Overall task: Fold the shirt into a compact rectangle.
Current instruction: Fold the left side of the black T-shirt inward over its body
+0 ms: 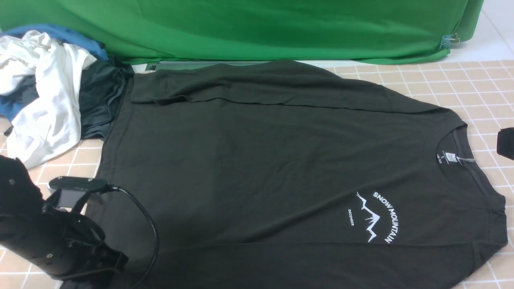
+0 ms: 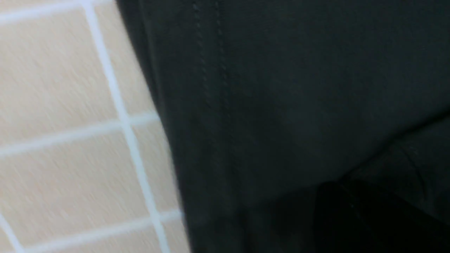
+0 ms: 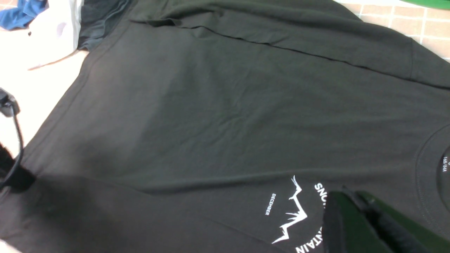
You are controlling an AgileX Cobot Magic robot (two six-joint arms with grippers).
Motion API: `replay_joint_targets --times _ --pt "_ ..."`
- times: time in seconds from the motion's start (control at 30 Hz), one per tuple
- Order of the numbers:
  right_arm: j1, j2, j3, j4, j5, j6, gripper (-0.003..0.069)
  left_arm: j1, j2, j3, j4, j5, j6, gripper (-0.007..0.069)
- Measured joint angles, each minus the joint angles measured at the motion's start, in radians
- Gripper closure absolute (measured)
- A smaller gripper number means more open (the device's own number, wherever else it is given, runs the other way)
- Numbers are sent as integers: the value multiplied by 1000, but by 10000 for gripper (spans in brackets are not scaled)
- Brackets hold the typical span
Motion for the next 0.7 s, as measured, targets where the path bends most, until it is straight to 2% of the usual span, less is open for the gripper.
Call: replay_joint_targets --times 0.27,0.33,0.57,0.7 --pt "0 0 0 0 0 0 616 0 -202 -1 0 39 -17 590" --pt "0 0 0 0 -4 0 616 -1 -242 -43 19 97 -85 590" --pt "0 0 0 0 -14 0 614 -3 -185 -262 96 150 -155 590" --pt "0 0 0 0 -15 0 610 -3 -73 -400 131 151 -192 590"
